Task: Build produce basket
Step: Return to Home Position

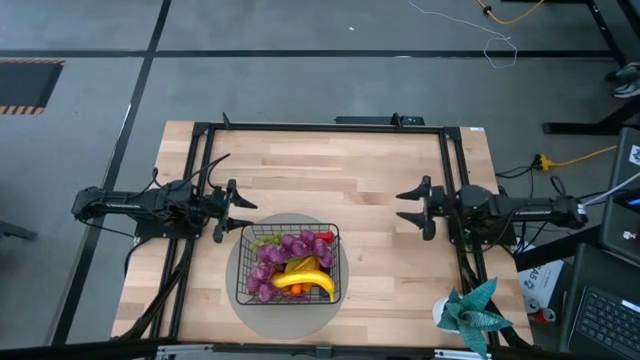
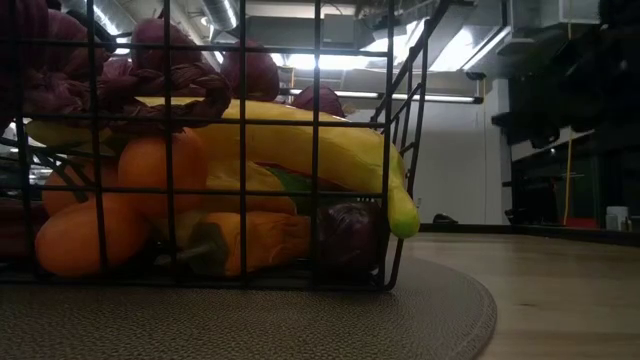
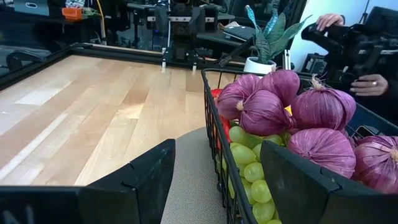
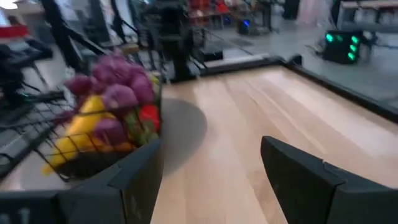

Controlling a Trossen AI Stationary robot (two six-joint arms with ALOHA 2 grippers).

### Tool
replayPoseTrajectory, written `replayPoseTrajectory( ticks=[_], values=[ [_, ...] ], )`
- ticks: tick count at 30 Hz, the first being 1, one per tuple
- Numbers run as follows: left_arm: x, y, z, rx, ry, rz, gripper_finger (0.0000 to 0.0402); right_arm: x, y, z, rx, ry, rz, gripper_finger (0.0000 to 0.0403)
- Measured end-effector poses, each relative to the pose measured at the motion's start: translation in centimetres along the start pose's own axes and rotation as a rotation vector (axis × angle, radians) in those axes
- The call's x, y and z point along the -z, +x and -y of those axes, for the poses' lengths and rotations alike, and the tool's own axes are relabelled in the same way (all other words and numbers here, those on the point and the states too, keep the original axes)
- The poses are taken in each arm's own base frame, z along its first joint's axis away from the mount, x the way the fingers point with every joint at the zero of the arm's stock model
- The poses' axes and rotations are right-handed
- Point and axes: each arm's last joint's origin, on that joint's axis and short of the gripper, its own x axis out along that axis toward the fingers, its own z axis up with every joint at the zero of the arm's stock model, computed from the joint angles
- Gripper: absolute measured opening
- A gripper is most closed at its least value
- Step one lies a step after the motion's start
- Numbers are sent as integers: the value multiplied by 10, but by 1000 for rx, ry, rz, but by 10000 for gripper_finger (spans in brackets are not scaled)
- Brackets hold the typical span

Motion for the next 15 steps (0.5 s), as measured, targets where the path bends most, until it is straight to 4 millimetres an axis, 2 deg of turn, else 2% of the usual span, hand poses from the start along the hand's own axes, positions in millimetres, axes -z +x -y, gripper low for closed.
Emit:
replayPoseTrajectory(
  ticks=[8, 15],
  values=[
    [0, 0, 0, 1, 0, 2, 231, -10, -10, -3, -98, -25, 124, 268],
    [0, 0, 0, 0, 0, 3, 231, -9, -10, -4, -118, -77, 112, 268]
  ],
)
